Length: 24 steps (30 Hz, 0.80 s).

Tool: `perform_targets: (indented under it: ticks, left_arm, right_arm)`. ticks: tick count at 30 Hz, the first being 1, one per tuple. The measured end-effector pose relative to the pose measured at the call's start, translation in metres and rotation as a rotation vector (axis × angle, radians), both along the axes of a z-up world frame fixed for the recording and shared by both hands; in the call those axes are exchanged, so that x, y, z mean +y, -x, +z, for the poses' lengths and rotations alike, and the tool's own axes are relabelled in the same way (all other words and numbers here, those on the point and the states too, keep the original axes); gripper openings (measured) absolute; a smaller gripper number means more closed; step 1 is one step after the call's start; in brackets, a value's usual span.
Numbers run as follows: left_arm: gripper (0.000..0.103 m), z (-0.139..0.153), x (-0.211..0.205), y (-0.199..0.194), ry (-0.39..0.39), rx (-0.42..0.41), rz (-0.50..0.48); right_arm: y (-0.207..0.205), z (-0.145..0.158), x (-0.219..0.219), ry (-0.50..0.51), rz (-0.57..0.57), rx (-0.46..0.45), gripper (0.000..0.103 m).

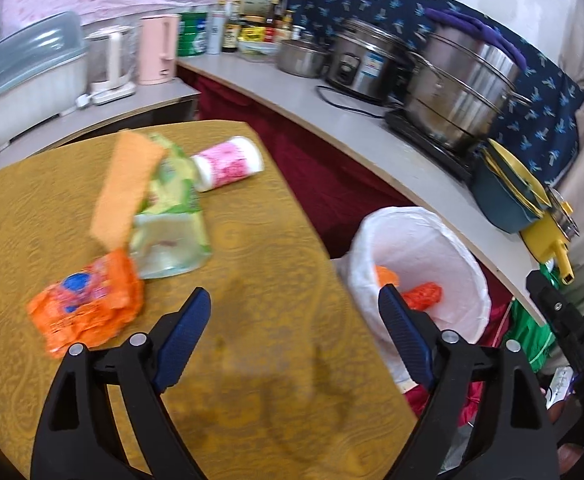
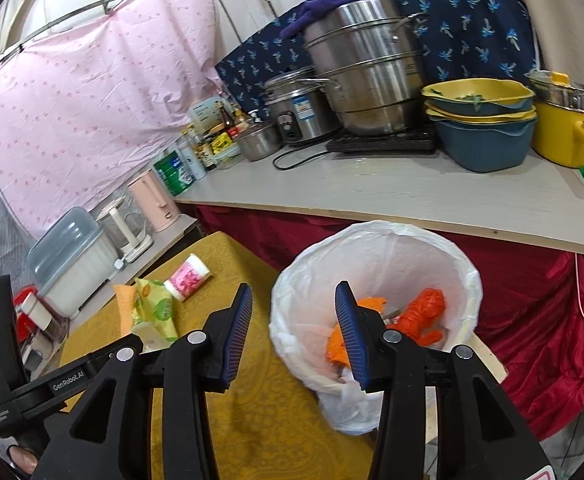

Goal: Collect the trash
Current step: 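Move both open grippers back toward the orange snack bag and green-yellow bag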

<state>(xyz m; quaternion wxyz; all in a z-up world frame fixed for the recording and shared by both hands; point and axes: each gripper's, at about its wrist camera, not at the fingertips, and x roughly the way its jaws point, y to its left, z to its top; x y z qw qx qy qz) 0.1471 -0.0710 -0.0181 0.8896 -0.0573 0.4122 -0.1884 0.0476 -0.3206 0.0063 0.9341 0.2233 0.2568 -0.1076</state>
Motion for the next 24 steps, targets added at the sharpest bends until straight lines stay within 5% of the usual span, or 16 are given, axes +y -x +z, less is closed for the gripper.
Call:
perform_targets:
  ticks: [24]
  left_arm:
    - [0.091, -0.043, 0.147, -0.001, -0.054, 0.065, 0.242]
  right_arm:
    - [-0.057, -0.009, 0.122, 0.021, 0.247, 0.064, 0.047]
